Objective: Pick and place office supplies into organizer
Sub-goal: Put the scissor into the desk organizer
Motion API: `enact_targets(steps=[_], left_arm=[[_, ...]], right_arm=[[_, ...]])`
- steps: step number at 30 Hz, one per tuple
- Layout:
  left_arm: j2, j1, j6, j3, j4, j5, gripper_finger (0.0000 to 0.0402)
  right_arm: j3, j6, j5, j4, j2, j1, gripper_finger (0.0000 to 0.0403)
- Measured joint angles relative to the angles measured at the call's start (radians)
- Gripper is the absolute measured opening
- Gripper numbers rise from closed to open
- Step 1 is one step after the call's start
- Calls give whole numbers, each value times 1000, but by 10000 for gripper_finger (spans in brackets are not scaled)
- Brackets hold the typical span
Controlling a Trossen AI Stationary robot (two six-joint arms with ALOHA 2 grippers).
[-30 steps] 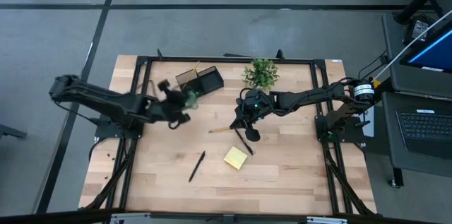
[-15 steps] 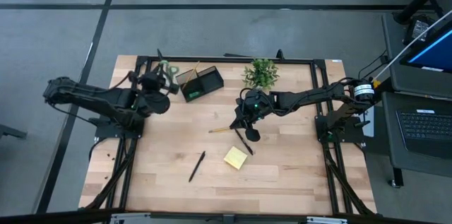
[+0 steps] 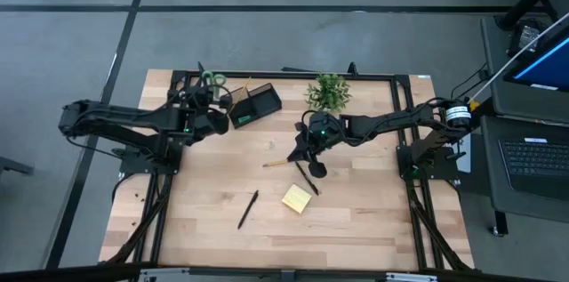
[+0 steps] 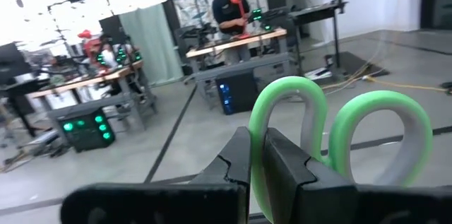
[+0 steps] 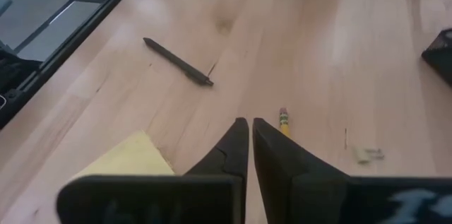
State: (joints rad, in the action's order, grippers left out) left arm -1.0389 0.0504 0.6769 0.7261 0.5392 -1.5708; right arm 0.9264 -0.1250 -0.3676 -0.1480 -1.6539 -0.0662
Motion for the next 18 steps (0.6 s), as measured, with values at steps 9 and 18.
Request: enact_targets(steps=[9,18], left_arm=[[-1,31,-137,0,-88,-1,13],[1,45,-514,0,-420,46,13]], right_arm=[[0,-45,0,-55,0,0,26],[0,-45,0,-117,0,-20,26]])
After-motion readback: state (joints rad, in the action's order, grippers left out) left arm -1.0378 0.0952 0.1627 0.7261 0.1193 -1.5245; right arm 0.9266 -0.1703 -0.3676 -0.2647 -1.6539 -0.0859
